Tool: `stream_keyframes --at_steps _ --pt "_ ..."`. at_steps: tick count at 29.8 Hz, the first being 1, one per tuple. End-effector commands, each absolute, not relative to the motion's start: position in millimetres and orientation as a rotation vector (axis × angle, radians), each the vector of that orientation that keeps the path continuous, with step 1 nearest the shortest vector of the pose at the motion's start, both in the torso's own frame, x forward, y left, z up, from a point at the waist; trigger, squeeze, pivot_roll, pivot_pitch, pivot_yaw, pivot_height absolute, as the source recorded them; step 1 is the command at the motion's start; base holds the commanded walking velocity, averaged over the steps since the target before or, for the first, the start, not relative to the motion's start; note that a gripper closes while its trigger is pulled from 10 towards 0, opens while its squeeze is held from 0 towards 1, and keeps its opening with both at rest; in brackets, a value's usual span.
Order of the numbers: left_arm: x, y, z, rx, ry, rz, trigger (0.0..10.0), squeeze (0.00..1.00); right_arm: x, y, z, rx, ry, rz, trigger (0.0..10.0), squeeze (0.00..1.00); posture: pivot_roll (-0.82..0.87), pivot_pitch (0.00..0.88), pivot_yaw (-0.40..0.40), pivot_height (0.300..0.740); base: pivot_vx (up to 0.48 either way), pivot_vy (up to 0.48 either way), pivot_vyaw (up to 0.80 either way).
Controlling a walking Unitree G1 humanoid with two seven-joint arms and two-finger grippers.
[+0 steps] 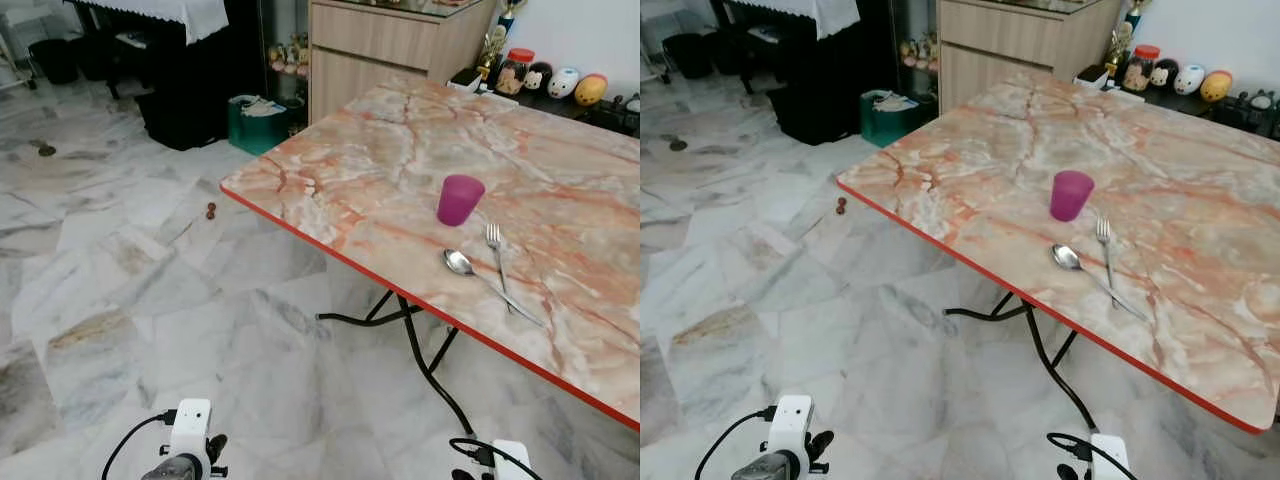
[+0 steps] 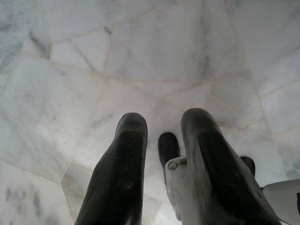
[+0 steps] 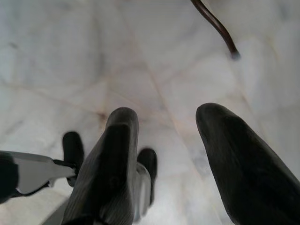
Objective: Setting the table
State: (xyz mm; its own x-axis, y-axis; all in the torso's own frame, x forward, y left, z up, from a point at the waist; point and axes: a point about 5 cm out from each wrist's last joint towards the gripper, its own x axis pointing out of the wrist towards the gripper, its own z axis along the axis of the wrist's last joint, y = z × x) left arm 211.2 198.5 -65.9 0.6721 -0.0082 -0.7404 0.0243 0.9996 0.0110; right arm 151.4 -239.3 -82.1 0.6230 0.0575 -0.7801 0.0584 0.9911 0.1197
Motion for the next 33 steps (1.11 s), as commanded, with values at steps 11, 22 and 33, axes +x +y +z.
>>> stream_keyframes --at_steps 11,22,33 --pt "204 196 -71 0.031 0.87 -0.033 10.0 0.0 140 -249 -78 0.057 0.839 0.093 10.0 0.0 0.02 0.0 -0.036 0.727 0.0 0.0 0.0" --pt "204 197 -71 0.031 0.871 -0.028 10.0 0.0 145 -249 -74 0.004 0.779 0.118 10.0 0.0 0.01 0.0 -0.042 0.727 0.0 0.0 0.0" --pt "205 200 -70 0.032 0.867 -0.007 10.0 0.0 148 -258 -68 -0.08 0.694 -0.039 10.0 0.0 0.01 0.0 -0.041 0.727 0.0 0.0 0.0"
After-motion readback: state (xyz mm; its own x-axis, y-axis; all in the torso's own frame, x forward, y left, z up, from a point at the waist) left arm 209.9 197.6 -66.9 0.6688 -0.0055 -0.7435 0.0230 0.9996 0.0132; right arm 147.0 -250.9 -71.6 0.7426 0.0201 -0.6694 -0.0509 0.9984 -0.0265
